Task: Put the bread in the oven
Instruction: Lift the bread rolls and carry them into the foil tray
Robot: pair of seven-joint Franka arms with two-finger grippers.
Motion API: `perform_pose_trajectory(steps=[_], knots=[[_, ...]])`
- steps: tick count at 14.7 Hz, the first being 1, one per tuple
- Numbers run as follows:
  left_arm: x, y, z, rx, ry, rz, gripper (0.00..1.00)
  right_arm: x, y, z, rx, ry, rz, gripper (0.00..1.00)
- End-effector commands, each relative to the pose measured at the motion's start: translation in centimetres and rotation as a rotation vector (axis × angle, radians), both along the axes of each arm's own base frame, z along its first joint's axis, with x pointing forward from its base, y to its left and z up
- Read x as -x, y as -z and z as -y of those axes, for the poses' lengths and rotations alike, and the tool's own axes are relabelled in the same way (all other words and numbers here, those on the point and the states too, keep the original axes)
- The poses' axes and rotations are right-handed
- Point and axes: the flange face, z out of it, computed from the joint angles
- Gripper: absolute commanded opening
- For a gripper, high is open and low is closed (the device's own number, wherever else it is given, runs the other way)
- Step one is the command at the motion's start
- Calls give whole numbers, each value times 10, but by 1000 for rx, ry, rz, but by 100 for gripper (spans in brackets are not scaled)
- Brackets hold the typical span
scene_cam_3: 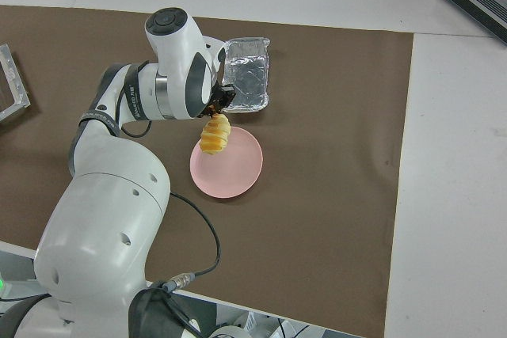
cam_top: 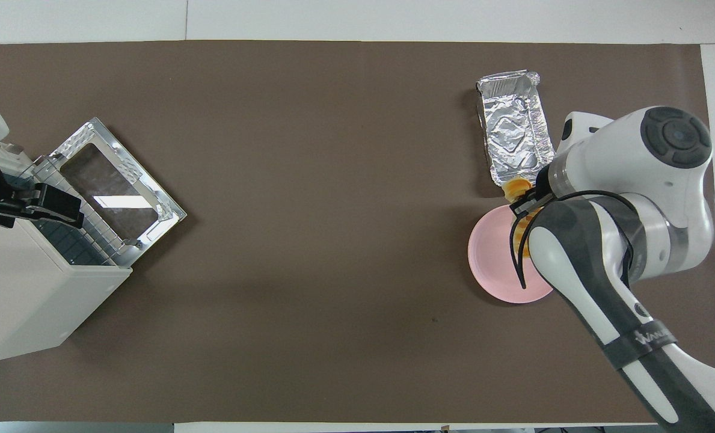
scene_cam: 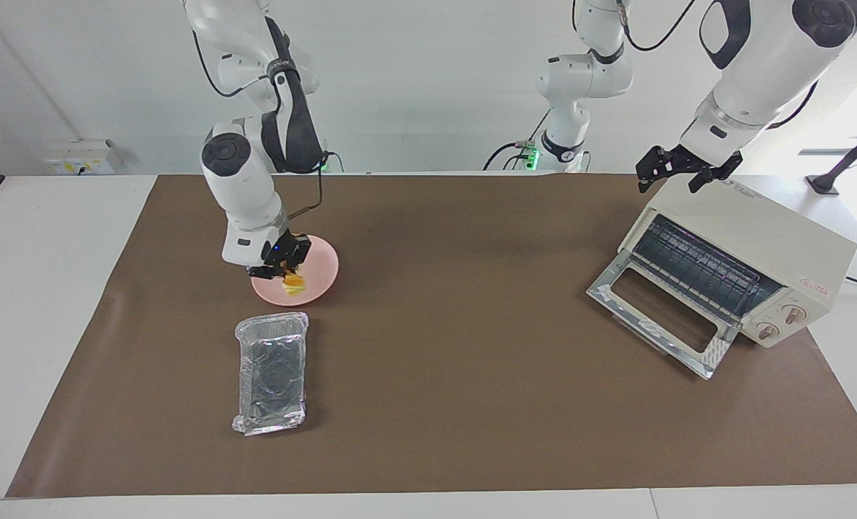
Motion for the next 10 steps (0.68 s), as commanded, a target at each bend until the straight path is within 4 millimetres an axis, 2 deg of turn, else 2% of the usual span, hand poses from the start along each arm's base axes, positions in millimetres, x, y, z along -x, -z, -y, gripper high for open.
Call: perform_pose_trajectory(steps=[1,3,5,7,10], knots=[[2,-2,-1,-12,2,12,100,-45,-18,1,-43,73,37,0],[2,-2,-3,-14,-1,13,100,-71,-27,2,-57,127,59,0],[2,-2,-1,-12,2,13,100,-104,-18,6,-69,144,37,0],[2,-2,-3,-12,-1,12,100,-142,2,11,-82,195,23,0],[2,-2,-3,-14,-1,12,100,-168,31,19,-79,241,28,0]])
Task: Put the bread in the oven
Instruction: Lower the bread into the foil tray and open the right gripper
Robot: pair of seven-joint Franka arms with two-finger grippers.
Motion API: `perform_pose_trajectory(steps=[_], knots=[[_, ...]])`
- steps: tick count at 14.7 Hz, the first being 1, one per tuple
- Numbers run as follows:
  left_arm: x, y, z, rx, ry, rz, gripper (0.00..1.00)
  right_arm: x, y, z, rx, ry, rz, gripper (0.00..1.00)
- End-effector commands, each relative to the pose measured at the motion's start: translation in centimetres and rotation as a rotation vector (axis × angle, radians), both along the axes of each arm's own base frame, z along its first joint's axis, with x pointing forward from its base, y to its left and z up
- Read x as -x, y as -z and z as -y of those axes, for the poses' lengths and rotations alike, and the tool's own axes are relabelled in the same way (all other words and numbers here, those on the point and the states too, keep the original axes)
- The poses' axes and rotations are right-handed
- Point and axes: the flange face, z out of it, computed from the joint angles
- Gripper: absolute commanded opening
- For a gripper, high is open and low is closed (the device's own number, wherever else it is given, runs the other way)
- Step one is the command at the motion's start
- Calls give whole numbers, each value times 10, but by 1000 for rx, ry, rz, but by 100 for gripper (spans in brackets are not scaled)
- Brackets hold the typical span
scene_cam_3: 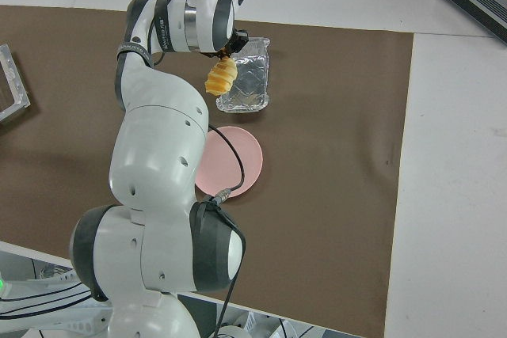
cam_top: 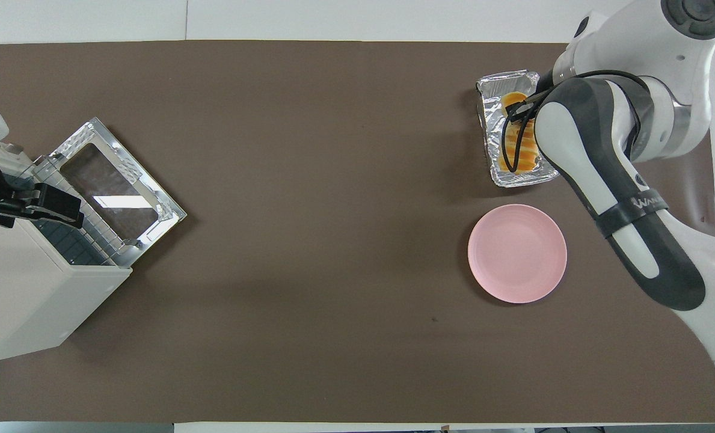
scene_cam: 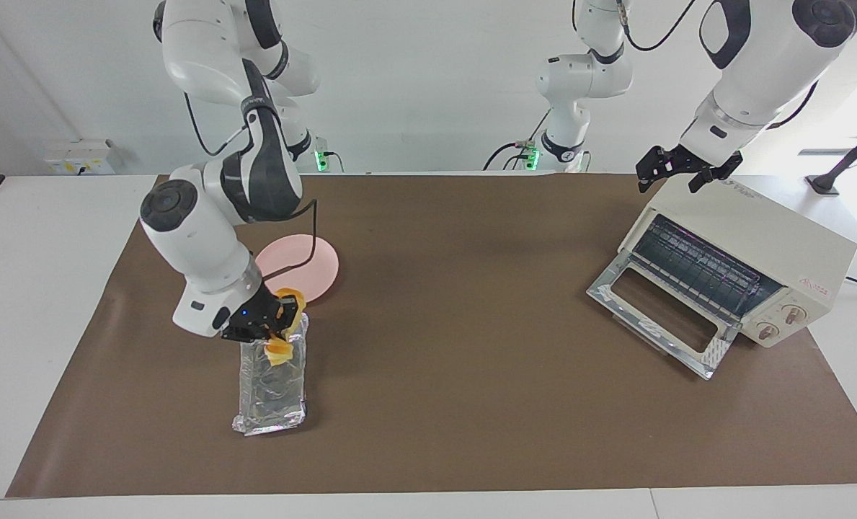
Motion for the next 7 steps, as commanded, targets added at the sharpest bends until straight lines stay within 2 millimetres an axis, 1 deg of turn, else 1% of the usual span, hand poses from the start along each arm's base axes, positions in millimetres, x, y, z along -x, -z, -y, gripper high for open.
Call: perform_pose_trajectory(steps=[1,3,4,7], knots=[[2,-2,-2,-12,0,12,100,-32,23,10,-2,50,0,0],[2,-2,-1,-14,2,12,100,-35,34,12,3,53,4,0],[2,-2,-2,-12,0,13,100,-37,43,15,7,57,-1,0],[2,-2,-1,-12,2,12,100,-40,51,19,5,65,38,0]])
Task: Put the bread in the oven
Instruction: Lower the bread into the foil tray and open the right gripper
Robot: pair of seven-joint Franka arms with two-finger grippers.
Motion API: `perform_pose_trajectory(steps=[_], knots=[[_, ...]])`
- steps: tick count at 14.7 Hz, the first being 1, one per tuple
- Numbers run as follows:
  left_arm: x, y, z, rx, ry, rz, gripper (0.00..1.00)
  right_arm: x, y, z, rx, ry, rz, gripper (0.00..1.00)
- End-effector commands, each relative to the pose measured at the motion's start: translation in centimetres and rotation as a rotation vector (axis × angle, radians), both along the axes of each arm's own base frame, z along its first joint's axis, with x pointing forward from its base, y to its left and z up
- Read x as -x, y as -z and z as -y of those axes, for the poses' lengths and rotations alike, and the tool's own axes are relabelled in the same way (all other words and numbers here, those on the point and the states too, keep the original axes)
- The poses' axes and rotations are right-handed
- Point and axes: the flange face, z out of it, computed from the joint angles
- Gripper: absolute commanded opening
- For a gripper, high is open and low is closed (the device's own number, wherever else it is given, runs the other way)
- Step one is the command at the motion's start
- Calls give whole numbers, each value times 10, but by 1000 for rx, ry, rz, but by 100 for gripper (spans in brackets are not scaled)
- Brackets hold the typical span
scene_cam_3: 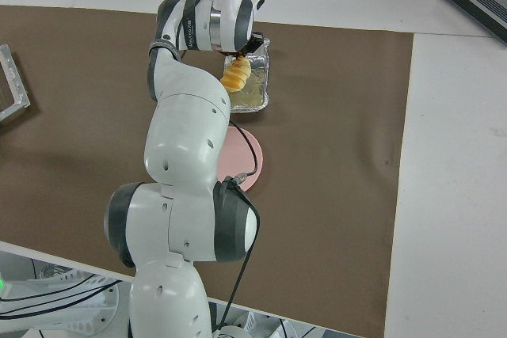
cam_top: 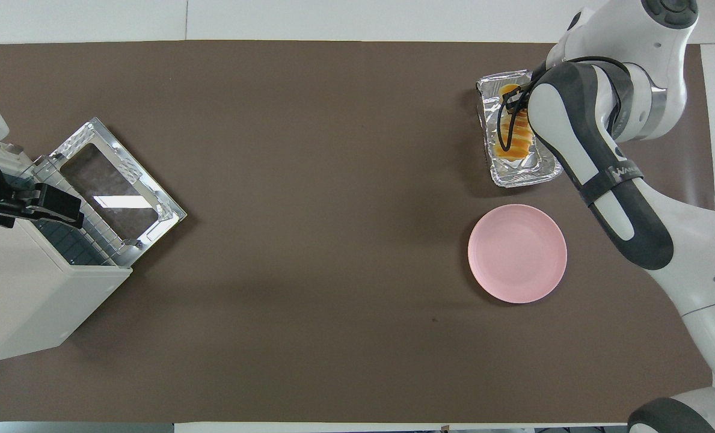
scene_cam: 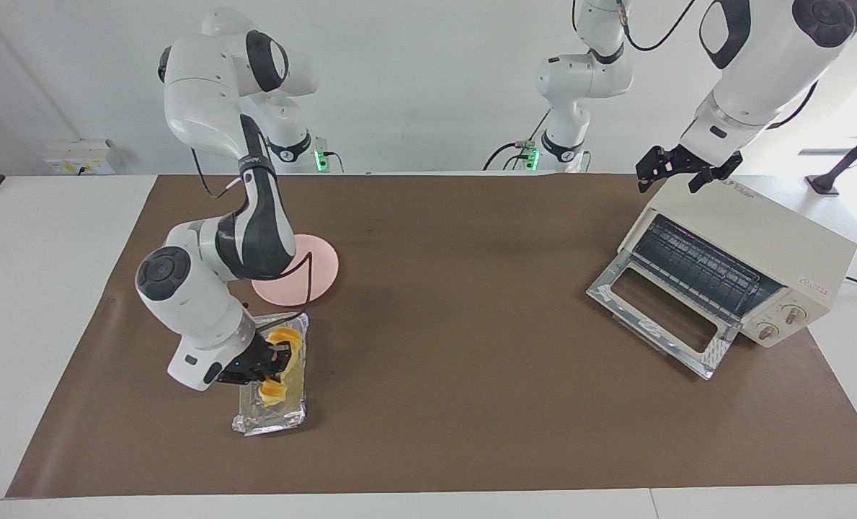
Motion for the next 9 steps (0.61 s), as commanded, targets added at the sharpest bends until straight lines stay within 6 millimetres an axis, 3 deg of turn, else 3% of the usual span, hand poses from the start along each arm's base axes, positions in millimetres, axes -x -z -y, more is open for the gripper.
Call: perform_pose_trajectory(steps=[1,5,7,8,9], knots=[[2,-2,-1,-14,2,12,100,-5,7,8,12,27,37,0],[2,-2,-1,-12,2,12,100,2,29,3,12,25,43,0],[2,-2,-3,-12,-1,12,100,4,29,1,13,25,44,0],[2,-2,-2,-14,0,12,100,4,29,0,13,23,43,26],[2,-2,-2,-14,0,12,100,5,29,1,12,25,40,87]])
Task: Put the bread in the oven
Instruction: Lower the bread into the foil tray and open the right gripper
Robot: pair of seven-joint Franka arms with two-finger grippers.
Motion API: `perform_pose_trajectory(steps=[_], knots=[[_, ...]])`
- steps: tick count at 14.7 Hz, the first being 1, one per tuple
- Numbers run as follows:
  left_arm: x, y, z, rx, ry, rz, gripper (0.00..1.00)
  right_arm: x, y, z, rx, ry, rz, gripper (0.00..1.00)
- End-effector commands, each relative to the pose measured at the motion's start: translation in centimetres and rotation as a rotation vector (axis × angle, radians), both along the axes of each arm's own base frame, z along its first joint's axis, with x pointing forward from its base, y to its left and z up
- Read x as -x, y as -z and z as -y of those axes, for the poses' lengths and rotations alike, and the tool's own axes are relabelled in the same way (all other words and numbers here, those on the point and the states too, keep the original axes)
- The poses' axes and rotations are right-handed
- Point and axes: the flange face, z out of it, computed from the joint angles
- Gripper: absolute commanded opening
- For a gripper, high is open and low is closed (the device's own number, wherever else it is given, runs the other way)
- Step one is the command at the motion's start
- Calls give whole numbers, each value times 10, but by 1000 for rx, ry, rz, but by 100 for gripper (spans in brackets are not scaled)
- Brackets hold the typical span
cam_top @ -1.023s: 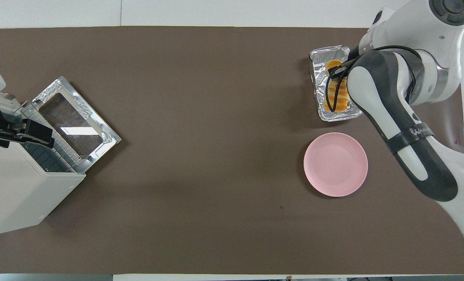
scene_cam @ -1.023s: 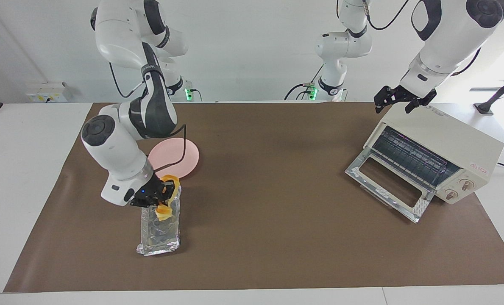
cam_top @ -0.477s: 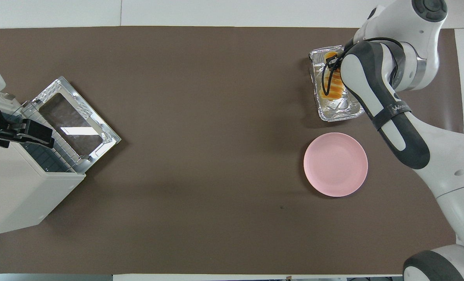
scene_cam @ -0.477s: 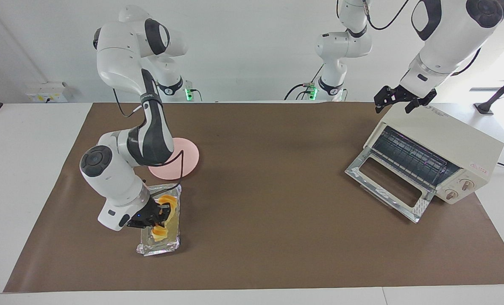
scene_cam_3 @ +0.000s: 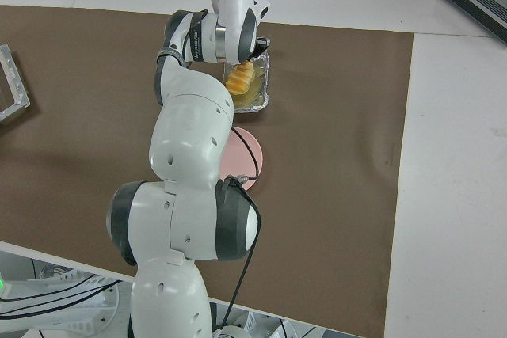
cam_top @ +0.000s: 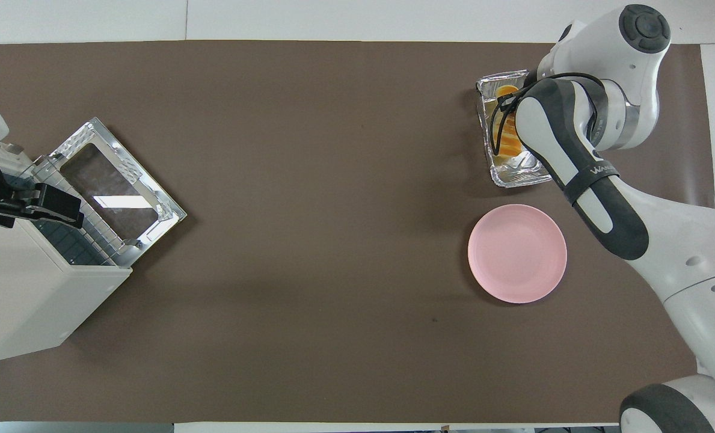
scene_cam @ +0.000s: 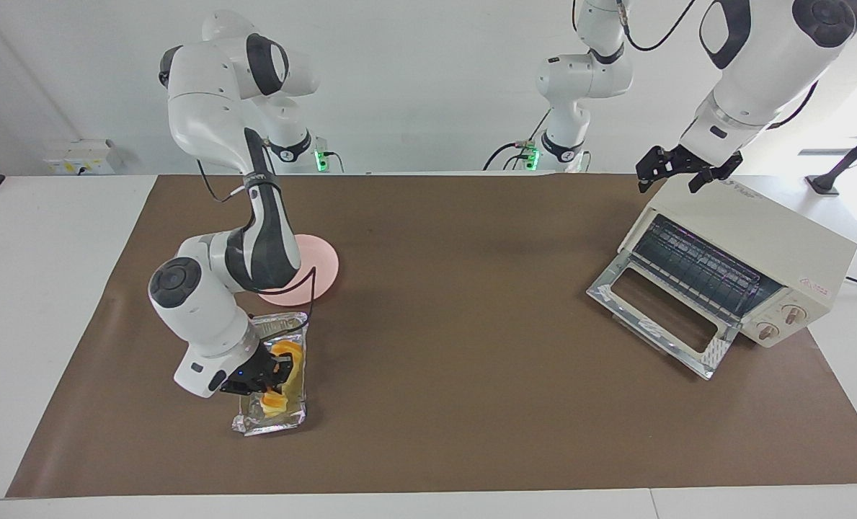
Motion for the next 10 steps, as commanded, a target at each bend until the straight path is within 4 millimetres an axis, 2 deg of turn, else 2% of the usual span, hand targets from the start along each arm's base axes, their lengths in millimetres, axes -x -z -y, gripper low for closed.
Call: perform_pose_trajectory(steps=[1,3,4,7,10], knots=[[2,-2,-1,-14,2,12,100,4,-4,1,6,17,0,100],[2,-2,-2,-12,0,12,100,4,-8,2,6,18,-3,100],[2,-2,-3,-14,-1,12,100,4,-16,3,6,19,-4,100],[2,-2,-2,-14,0,12,100,10,-17,6,17,14,-56,100],[2,-2,-3,-12,-1,12,100,8,-20,22,55,6,-52,100]])
